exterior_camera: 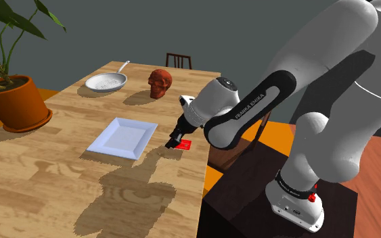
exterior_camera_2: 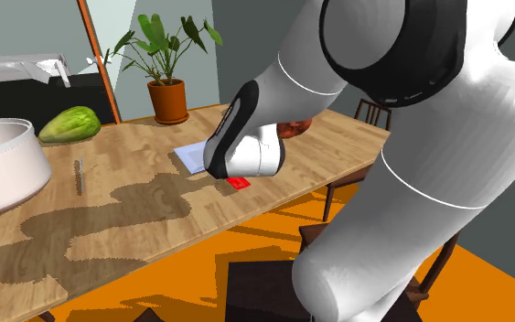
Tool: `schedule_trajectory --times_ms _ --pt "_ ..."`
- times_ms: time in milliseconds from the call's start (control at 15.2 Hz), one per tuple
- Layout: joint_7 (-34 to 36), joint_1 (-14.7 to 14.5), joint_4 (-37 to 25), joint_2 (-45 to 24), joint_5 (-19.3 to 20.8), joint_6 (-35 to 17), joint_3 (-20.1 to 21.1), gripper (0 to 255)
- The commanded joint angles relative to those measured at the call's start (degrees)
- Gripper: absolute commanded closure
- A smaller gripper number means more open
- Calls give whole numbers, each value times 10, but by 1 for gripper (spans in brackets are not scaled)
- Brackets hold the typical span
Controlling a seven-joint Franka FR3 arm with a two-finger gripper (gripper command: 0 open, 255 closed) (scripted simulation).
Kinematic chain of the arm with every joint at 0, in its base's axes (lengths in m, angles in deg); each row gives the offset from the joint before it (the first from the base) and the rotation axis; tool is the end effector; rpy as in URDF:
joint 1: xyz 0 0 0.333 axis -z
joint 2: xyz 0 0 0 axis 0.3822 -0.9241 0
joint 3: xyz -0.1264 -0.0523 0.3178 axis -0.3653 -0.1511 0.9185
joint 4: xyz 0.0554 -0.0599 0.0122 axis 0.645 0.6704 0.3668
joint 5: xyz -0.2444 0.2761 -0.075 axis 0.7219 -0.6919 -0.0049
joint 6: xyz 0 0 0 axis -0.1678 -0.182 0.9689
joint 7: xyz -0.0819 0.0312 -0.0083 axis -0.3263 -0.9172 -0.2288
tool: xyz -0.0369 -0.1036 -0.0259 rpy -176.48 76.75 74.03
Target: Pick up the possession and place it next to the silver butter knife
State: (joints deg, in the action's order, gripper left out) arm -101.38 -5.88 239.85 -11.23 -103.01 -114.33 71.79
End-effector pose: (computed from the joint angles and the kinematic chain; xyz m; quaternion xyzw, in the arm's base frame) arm 0.3620 0.1902 0.3764 -0.9257 -0.2454 -0.2775 0.0769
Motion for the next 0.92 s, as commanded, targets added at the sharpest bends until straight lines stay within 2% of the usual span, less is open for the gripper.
schedule_trajectory --times_ms 0,264,660,858 --pt "14 25 0 19 14 20 22 255" --pt "31 50 -7 53 32 63 41 255" --pt "47 70 -24 98 49 125 53 255" --pt "104 101 -76 43 82 118 109 255"
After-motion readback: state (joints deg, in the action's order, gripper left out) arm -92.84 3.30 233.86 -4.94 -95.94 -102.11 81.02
